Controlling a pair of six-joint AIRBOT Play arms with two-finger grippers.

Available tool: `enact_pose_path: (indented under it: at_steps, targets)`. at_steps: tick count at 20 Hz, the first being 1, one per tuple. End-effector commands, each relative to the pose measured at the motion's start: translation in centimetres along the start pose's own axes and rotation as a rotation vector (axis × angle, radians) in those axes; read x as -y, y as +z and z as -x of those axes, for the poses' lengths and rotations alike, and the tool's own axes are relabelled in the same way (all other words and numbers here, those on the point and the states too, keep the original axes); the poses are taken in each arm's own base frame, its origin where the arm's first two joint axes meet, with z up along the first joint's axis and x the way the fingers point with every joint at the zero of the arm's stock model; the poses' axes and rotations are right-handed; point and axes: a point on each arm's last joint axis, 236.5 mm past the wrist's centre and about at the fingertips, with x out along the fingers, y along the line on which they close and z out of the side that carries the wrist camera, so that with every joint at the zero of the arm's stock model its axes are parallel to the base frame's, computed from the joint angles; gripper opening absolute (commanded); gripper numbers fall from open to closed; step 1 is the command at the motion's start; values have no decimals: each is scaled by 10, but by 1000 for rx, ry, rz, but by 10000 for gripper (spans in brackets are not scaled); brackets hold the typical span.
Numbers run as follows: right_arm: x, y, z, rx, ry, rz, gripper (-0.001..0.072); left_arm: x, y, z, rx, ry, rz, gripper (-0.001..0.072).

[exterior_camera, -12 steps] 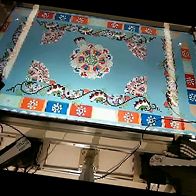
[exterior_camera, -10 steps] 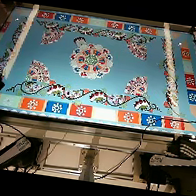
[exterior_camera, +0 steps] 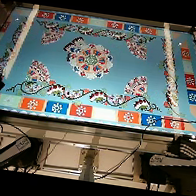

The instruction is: Fold the clothes and pants, and hang the long-sleeved shirts on hangers.

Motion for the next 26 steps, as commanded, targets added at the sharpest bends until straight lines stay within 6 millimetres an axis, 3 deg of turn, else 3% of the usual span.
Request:
enact_pose_path:
  at_steps: [1,2,3,8,12,16,21,22,23,26]
  targets:
    - [0,0,0,0,1,0,17,-42,-26,-29,-105,192,-16,229]
    - [0,0,0,0,1,0,17,-46,-28,-38,-125,212,-30,400]
    - [0,0,0,0,1,0,17,-48,-30,-44,-141,226,-41,438]
    - [0,0,0,0,1,0,17,-63,-12,-65,-99,294,-103,439]
    - [0,0,0,0,1,0,17,-79,15,-61,3,373,-168,439]
    - [0,0,0,0,1,0,17,-77,30,-66,60,376,-192,439]
    - [0,0,0,0,1,0,17,-75,10,-91,-45,367,-197,442]
    - [0,0,0,0,1,0,17,-74,8,-95,-56,363,-200,487]
    - [0,0,0,0,1,0,17,-73,7,-99,-64,357,-218,583]
    - [0,0,0,0,1,0,17,-75,5,-105,-81,369,-257,578]
